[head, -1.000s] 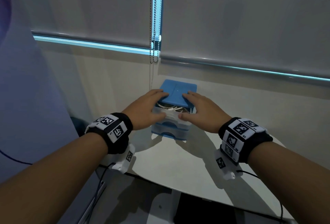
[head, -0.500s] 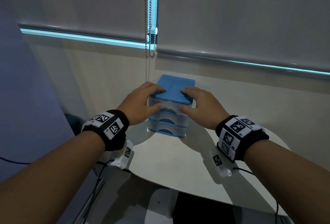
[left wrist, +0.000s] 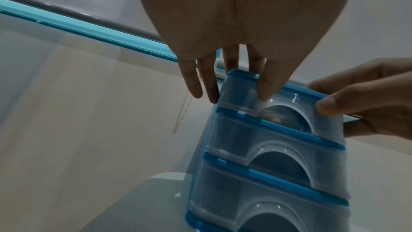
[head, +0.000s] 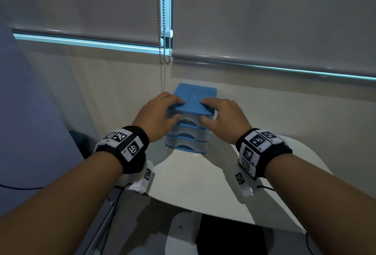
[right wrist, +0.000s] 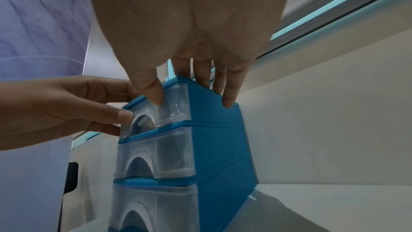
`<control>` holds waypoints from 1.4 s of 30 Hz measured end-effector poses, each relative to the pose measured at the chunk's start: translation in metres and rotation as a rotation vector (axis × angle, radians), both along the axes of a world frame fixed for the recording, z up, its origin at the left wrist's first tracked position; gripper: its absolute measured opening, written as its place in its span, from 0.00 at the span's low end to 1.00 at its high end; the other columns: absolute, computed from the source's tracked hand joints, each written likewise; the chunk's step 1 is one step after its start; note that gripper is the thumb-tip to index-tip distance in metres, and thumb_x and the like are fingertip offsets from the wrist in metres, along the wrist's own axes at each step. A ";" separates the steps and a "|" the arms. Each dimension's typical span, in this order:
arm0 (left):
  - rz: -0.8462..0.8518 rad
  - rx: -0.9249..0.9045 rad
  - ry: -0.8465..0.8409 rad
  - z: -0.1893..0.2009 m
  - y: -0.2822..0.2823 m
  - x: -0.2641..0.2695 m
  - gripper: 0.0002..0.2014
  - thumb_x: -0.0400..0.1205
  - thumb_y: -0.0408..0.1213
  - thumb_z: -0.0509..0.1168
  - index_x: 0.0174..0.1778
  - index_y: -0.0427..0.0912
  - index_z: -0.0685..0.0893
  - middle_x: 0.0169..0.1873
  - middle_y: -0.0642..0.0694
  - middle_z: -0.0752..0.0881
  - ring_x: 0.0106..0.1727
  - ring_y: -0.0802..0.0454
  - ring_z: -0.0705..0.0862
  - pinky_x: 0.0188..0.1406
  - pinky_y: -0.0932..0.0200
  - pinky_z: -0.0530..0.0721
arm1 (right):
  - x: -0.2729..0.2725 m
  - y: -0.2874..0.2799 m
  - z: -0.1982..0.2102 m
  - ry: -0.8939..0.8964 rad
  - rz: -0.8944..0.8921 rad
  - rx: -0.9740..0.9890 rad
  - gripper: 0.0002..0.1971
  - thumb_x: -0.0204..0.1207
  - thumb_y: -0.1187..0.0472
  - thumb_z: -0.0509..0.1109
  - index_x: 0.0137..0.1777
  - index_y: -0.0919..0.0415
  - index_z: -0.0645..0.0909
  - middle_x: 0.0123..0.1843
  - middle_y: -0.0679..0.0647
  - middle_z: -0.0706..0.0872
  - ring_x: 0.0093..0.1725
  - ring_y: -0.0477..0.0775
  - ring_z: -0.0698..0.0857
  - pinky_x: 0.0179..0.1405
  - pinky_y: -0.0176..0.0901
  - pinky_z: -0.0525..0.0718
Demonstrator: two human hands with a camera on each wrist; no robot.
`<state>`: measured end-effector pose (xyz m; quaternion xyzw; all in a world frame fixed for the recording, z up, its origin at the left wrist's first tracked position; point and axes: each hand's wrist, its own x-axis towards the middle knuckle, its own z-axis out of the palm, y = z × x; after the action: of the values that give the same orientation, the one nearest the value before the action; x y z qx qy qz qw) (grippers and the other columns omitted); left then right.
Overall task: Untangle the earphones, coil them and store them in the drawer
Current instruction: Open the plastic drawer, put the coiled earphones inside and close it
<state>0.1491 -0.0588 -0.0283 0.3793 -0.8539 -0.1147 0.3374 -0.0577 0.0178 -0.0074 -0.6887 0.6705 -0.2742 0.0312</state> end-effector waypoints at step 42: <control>0.110 0.159 -0.539 0.089 0.000 -0.035 0.13 0.81 0.49 0.57 0.51 0.44 0.80 0.47 0.46 0.78 0.44 0.41 0.80 0.40 0.52 0.71 | -0.043 -0.012 0.058 -0.113 0.165 0.385 0.23 0.84 0.53 0.69 0.79 0.55 0.78 0.81 0.49 0.77 0.80 0.52 0.73 0.79 0.42 0.65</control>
<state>0.1139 -0.0587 0.0605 0.4669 -0.8793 -0.0580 0.0733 -0.1008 0.0058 0.0504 -0.7061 0.6490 -0.1758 0.2219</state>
